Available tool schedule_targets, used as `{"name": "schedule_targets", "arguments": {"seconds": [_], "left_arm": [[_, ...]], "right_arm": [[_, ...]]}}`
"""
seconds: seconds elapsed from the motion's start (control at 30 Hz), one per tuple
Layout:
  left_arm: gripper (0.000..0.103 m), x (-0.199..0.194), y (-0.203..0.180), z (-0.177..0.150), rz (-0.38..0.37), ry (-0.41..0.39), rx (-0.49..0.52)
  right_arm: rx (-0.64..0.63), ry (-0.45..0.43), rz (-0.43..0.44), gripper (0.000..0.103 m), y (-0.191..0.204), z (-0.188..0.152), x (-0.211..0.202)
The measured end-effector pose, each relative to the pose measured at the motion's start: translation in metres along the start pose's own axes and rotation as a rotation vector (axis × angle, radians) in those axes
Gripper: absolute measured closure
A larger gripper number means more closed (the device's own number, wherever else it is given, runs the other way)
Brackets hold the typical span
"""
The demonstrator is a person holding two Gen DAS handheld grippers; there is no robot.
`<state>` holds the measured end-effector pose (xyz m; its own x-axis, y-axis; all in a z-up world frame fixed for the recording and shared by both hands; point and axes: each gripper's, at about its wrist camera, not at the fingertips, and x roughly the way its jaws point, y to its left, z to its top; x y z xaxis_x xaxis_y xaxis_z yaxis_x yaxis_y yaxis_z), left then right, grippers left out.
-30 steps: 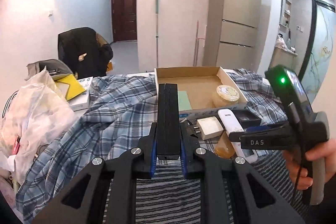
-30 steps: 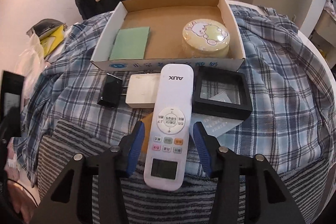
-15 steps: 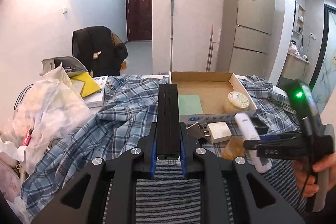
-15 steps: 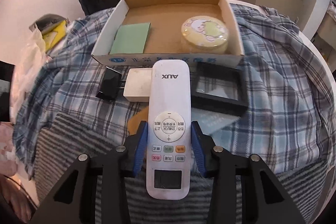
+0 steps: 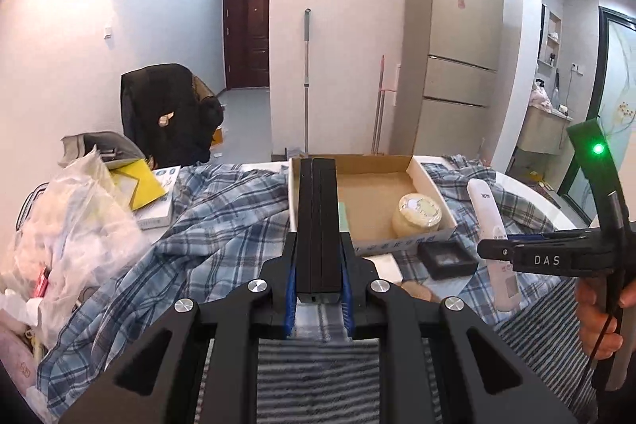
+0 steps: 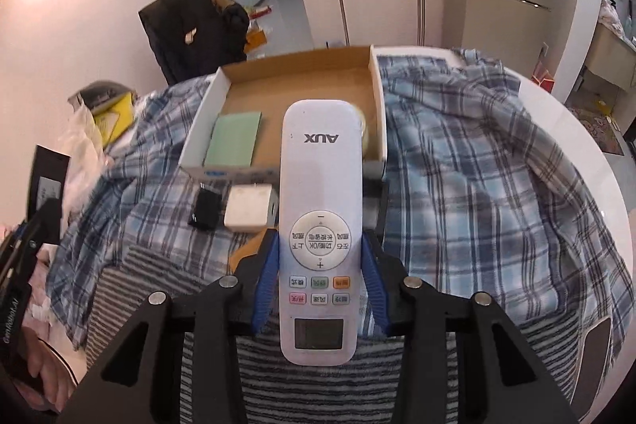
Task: Organize rigid objects
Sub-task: 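Lift the black charger with the left tool while the right tool grasps the white remote, then lower the charger into the box with the left tool while the right tool places the remote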
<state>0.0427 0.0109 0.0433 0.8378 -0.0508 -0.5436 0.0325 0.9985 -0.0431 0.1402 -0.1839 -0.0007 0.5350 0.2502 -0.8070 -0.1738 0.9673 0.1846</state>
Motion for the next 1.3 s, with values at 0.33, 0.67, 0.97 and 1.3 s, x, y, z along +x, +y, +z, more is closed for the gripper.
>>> {"name": "schedule_targets", "arguments": {"seconds": [0.33,0.67,0.97,1.3], "left_arm": [[0.084,0.064,-0.019,0.054,-0.014,0.021,-0.024],[0.084,0.157,0.0,0.043,-0.149,0.077,-0.087],[0.084,0.203,0.033,0.023,-0.113,0.204,-0.125],[0.084,0.222,0.028,0.013,-0.106,0.257,-0.105]], "right_arm": [[0.009,-0.072,-0.007,0.064,0.014,0.062,-0.001],[0.062,-0.03,0.01,0.064,0.018,0.089,0.037],[0.075,0.031,0.048,0.064,0.029,0.11,0.084],[0.074,0.104,0.075,0.064,0.039,0.114,0.123]]}}
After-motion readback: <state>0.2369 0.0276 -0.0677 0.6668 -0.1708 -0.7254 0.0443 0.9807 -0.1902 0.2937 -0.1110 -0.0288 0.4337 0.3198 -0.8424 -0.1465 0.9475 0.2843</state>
